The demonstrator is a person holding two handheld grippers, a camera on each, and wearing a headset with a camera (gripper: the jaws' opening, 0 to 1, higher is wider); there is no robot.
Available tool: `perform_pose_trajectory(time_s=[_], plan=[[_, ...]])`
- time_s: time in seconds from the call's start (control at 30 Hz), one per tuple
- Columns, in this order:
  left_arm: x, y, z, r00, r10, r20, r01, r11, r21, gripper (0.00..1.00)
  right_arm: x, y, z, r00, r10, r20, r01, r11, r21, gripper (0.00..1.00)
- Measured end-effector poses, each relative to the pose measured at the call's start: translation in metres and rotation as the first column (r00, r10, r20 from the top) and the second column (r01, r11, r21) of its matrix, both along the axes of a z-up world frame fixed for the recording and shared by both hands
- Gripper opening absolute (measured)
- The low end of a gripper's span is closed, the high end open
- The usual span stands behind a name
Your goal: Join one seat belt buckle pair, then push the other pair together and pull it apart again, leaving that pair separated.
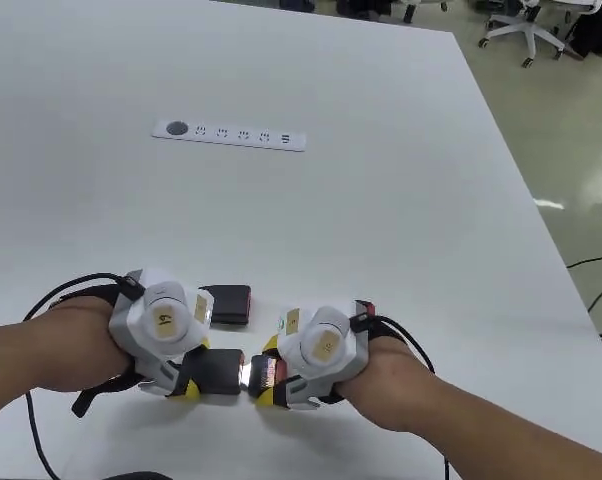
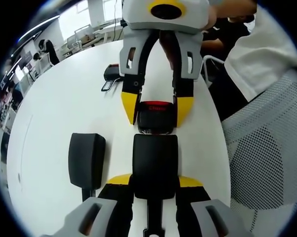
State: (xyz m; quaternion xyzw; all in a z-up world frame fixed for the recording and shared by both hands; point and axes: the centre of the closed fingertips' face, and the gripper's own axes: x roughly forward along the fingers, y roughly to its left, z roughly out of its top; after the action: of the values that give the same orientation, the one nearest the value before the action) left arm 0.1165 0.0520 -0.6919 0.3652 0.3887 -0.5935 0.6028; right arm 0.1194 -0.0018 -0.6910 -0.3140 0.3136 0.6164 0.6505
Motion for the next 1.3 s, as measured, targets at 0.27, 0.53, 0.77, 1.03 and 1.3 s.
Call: perform_pose_trajectory(time_s=[0.27,0.53,0.77,1.03,1.3], plan=[[-0.002,0.003,0.012,0.998,0.056,0.002,-0.056,0.998,-0.007,0.41,0.001,-0.011,0.008,0.999,-0.047,-0.025,0.047,0.999,0.021,0.36],[0.011,-0.008,0.045,0.997,0.07,0.028,-0.068,0.996,-0.061,0.42,0.009,-0.029,0.032,0.998,-0.061,-0.017,0.062,0.997,0.042,0.33],[0.043,-0.01,0.052,0.993,0.111,0.044,-0.108,0.991,-0.082,0.45,0.033,-0.049,0.04,0.995,-0.098,0.013,0.097,0.994,0.041,0.33],[0.082,-0.007,0.047,0.988,0.144,0.05,-0.139,0.986,-0.094,0.44,0.065,-0.084,0.032,0.988,-0.152,0.035,0.152,0.988,0.002,0.34],[0.1,-0.001,0.03,0.99,0.129,0.048,-0.126,0.99,-0.068,0.45,0.089,-0.112,0.029,0.984,-0.174,0.046,0.176,0.984,-0.04,0.34]])
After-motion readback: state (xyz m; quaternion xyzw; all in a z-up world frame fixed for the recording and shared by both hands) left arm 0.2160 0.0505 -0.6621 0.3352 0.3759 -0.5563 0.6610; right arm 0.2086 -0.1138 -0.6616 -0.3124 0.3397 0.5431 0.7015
